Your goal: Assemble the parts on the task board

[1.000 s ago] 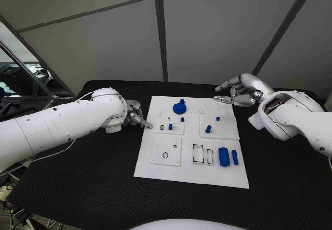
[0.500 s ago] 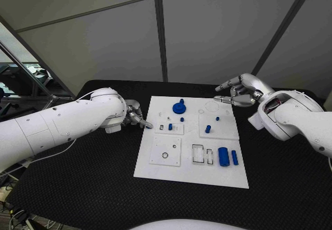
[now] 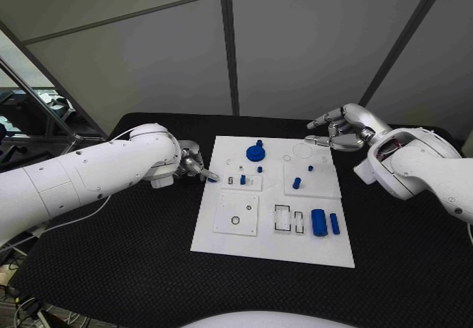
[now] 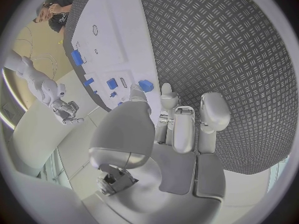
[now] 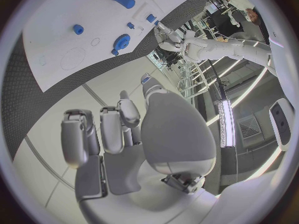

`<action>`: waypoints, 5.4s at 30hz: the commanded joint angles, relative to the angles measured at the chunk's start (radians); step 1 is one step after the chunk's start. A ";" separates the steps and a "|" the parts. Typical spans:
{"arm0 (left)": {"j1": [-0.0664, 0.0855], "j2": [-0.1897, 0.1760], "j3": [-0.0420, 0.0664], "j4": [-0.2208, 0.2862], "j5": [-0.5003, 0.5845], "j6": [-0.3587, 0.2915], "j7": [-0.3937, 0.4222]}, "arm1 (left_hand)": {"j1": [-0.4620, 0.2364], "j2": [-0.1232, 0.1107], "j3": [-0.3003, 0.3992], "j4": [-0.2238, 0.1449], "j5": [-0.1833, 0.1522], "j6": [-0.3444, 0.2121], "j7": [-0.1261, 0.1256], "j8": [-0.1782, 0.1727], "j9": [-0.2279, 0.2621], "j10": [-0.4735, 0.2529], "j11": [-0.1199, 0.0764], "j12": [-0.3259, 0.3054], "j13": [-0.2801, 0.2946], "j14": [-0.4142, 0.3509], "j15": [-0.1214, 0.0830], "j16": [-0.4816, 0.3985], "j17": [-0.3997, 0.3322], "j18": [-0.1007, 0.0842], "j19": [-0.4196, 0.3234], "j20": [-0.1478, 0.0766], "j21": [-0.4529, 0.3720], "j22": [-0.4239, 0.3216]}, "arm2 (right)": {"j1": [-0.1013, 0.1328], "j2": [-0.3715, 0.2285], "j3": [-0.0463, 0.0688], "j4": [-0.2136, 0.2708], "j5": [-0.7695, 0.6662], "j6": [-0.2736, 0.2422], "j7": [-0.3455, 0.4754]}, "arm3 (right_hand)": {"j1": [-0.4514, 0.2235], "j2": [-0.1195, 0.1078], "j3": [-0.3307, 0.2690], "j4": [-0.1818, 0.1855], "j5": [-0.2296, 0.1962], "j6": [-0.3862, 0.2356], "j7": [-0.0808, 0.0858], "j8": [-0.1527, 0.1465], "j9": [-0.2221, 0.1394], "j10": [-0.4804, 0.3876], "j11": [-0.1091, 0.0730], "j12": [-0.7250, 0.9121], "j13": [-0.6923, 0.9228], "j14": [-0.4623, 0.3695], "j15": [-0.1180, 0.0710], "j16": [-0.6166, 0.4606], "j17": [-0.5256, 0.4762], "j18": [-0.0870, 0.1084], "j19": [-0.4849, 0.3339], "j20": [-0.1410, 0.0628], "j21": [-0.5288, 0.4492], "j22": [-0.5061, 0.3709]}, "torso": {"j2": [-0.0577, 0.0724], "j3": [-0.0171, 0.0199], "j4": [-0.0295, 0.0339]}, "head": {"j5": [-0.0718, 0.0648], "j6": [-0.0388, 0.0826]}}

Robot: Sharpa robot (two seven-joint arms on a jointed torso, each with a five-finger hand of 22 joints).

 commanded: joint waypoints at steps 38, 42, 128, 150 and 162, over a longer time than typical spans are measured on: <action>-0.006 0.022 -0.005 -0.038 0.051 0.087 -0.010 | 0.247 0.209 0.105 -0.205 0.105 -0.048 0.035 -0.005 -0.281 -0.028 0.004 -0.019 -0.036 0.062 0.014 0.009 0.140 -0.009 -0.003 0.010 -0.017 0.011 | 0.001 -0.001 0.001 0.001 -0.001 0.008 0.005 | -0.006 0.003 0.003 0.002 -0.006 0.007 0.001 -0.006 -0.001 0.001 -0.003 0.005 0.002 0.043 -0.007 -0.002 0.003 0.003 0.064 -0.004 0.000 0.197 | -0.002 0.0001 0.0014 | 0.004 -0.002; -0.006 0.018 -0.005 -0.040 0.070 0.094 -0.006 | 0.249 0.216 0.103 -0.218 0.114 -0.054 0.039 -0.013 -0.298 -0.032 0.007 -0.024 -0.040 0.061 0.017 0.009 0.140 -0.009 -0.004 0.012 -0.018 0.011 | 0.001 -0.001 0.001 0.000 -0.001 0.008 0.005 | -0.006 0.003 0.003 0.002 -0.006 0.007 0.001 -0.006 -0.001 0.001 -0.003 0.005 0.002 0.043 -0.007 -0.002 0.003 0.003 0.064 -0.004 0.000 0.197 | -0.002 -0.0002 0.0008 | 0.005 0.000; 0.088 0.023 0.011 0.043 0.187 0.049 0.031 | -0.030 0.003 0.810 -0.540 0.394 0.012 0.001 0.266 -0.165 0.001 -0.027 -0.047 -0.140 0.075 -0.010 0.057 0.177 -0.008 -0.002 -0.011 -0.012 0.078 | -0.001 0.003 0.000 -0.016 0.002 0.013 0.004 | -0.007 0.005 0.003 0.001 -0.006 0.010 0.000 -0.005 -0.001 0.002 -0.004 0.006 0.002 0.043 -0.007 -0.002 0.002 0.004 0.063 -0.004 -0.002 0.196 | -0.001 0.0012 -0.0004 | 0.005 0.013; 0.153 0.157 -0.052 -0.075 0.216 0.323 -0.050 | -0.030 -0.024 0.835 -0.515 0.496 0.021 -0.004 0.263 -0.140 0.020 -0.031 -0.020 -0.131 0.078 -0.014 0.064 0.185 -0.010 0.000 -0.016 -0.001 0.093 | -0.001 0.012 0.000 -0.019 0.002 0.012 0.004 | -0.007 0.005 0.003 0.001 -0.006 0.010 0.000 -0.005 -0.001 0.002 -0.004 0.006 0.002 0.043 -0.007 -0.002 0.002 0.004 0.063 -0.004 -0.002 0.196 | -0.001 0.0012 -0.0004 | -0.004 0.001; 0.158 0.206 -0.059 -0.118 0.179 0.337 -0.057 | -0.030 -0.027 0.838 -0.509 0.508 0.020 -0.004 0.262 -0.134 0.023 -0.031 -0.012 -0.126 0.078 -0.015 0.066 0.187 -0.012 0.005 -0.017 0.007 0.100 | -0.001 0.016 0.001 -0.019 0.002 0.010 0.005 | -0.007 0.005 0.003 0.001 -0.006 0.010 0.000 -0.005 -0.001 0.002 -0.004 0.006 0.002 0.043 -0.007 -0.002 0.002 0.004 0.063 -0.004 -0.002 0.196 | 0.000 0.0007 -0.0003 | -0.005 -0.005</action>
